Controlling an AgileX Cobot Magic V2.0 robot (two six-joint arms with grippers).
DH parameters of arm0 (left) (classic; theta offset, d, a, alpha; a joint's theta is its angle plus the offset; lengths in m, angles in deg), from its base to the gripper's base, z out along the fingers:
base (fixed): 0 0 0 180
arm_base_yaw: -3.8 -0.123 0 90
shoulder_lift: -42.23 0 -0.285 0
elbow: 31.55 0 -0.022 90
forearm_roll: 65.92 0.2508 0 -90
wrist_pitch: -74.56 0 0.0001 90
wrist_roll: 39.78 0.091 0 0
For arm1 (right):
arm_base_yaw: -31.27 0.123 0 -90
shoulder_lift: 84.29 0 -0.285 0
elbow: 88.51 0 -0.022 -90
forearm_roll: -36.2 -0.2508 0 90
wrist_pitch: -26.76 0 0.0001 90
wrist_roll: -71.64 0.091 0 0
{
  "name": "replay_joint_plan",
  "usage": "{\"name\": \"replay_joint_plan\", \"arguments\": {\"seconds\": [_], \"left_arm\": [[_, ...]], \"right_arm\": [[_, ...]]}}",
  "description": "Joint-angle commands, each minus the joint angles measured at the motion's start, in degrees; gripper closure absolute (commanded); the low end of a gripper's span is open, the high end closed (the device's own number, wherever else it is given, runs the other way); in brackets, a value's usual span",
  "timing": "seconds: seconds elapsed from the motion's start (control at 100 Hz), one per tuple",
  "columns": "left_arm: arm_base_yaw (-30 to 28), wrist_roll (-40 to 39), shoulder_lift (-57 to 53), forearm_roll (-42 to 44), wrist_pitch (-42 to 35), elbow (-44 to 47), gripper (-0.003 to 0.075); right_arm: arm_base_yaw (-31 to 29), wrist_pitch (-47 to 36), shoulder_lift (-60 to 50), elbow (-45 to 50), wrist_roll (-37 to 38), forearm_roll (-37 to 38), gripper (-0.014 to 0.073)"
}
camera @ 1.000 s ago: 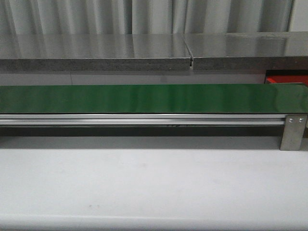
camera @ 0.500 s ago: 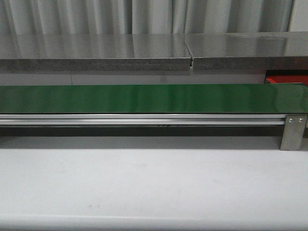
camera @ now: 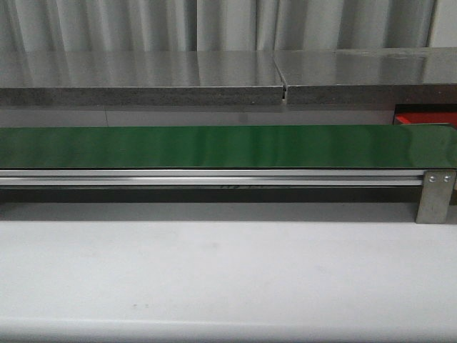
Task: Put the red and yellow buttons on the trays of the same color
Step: 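Carry the red button onto the green belt and open the left gripper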
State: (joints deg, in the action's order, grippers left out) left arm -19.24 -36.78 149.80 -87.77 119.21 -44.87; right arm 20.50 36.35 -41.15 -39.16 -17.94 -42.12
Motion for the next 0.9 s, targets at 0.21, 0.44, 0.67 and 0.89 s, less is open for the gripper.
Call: {"name": "replay_joint_plan", "arguments": {"seconds": [0.21,0.44,0.67,0.89], "left_arm": [[7.2,1.5,-2.6,-1.8,-3.9,3.3,0.0741],[7.9,2.4,-2.6,-2.0,-9.1,8.8,0.0741],[7.9,2.6,-2.3,-2.0,-11.3,9.9,0.0741],[8.2,3.9,-0.3,-4.3,-13.0,9.9,0.0741]], "right_arm": [[0.0,-0.7,-0.1,-1.6,-0.6,-1.0,0.0662],[0.0,-0.7,-0.1,-1.6,-0.6,-1.0,0.0662],[0.0,-0.7,-0.1,-1.6,-0.6,-1.0,0.0662],[0.0,-0.7,-0.1,-1.6,-0.6,-1.0,0.0662]]}}
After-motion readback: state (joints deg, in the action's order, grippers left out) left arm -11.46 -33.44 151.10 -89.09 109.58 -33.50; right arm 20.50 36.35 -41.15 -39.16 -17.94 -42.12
